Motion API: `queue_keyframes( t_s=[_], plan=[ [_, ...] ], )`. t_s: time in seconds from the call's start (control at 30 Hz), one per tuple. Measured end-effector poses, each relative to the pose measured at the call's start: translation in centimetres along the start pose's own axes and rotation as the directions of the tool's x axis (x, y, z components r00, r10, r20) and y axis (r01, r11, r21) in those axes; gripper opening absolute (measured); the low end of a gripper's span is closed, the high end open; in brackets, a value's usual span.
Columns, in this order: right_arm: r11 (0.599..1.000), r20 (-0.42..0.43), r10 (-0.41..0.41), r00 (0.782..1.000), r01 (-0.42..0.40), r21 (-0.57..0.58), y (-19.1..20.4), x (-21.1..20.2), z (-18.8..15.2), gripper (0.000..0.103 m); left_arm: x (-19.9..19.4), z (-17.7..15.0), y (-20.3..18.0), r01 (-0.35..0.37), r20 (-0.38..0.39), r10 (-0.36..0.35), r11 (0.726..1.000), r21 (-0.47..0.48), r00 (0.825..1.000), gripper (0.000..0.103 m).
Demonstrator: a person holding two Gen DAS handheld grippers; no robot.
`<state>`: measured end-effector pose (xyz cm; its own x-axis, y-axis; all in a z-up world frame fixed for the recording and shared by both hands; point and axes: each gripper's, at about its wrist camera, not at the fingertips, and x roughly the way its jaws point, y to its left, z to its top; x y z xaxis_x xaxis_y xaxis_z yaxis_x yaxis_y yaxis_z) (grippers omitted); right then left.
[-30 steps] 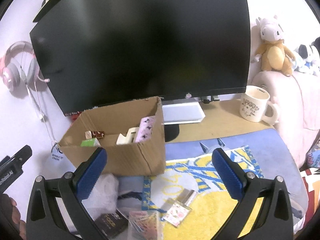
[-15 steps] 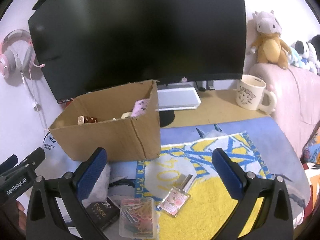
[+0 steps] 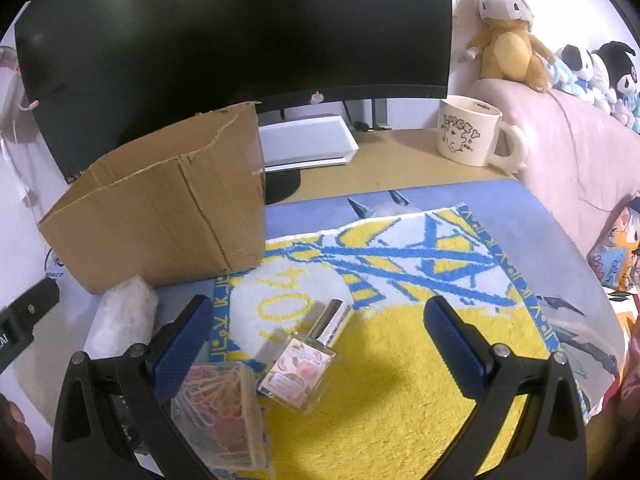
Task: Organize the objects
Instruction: 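Withdraw both tools from the box toward the remaining items on the towel, then grasp the clear floss-pick container with left tool while right tool grasps perfume bottle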
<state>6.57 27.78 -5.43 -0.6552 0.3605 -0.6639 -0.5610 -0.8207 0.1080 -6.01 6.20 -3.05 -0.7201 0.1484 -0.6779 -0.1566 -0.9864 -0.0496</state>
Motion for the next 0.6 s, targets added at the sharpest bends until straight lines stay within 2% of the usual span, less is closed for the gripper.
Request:
queue_keyframes(
  t_s=[0.17,0.43,0.6],
  plan=[
    [1.0,-0.018,-0.006,1.0,0.006,-0.002,0.2,0.4,-0.2,0.103,0.9,-0.3,0.1,-0.041,-0.025,0.041,0.999,-0.006,0.999,0.103],
    [0.999,-0.04,-0.037,0.999,0.036,-0.027,0.9,1.1,-0.8,0.103,1.2,-0.5,-0.4,-0.005,-0.044,0.005,1.0,-0.008,0.999,0.103],
    [0.999,-0.045,-0.049,0.998,0.048,-0.025,1.0,1.2,-0.9,0.103,1.2,-0.5,-1.6,-0.005,-0.039,0.007,0.999,0.043,0.999,0.103]
  ],
)
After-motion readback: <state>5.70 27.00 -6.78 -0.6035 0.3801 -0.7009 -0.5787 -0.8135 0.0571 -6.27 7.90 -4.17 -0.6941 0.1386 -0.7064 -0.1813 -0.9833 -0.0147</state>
